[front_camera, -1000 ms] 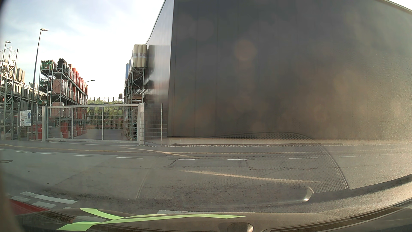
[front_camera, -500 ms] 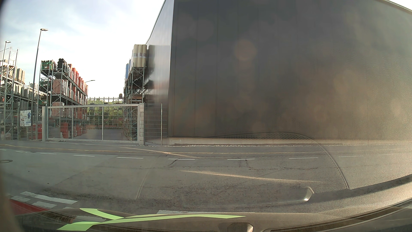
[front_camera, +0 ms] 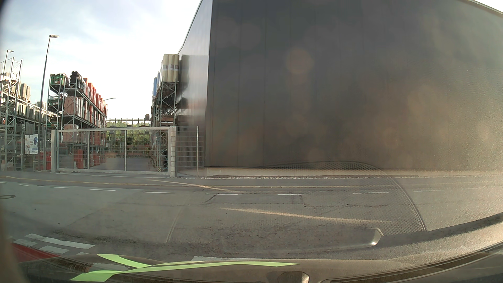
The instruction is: Follow the waypoints while adhering to traffic rules and regulations
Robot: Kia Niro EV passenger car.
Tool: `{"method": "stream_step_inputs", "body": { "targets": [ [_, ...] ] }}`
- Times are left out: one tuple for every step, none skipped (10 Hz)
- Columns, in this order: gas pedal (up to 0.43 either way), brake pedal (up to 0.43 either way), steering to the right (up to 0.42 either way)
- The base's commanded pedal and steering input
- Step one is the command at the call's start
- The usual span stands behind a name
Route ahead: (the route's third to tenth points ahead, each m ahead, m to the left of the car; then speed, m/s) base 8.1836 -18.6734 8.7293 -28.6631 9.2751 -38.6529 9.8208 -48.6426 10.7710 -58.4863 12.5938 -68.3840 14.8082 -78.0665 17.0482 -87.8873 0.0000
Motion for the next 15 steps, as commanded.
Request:
{"method": "stream_step_inputs", "body": {
  "targets": [
    [0.000, 0.543, 0.449],
    [0.000, 0.543, 0.451],
    [0.000, 0.543, 0.452],
    [0.000, 0.543, 0.452],
    [0.000, 0.543, 0.452],
    [0.000, 0.543, 0.452],
    [0.000, 0.543, 0.453],
    [0.000, 0.537, 0.454],
    [0.000, 0.537, 0.454],
    [0.000, 0.537, 0.454],
    [0.000, 0.530, 0.454],
    [0.000, 0.530, 0.454],
    [0.000, 0.530, 0.454],
    [0.000, 0.537, 0.454],
    [0.000, 0.537, 0.454]
  ]
}}
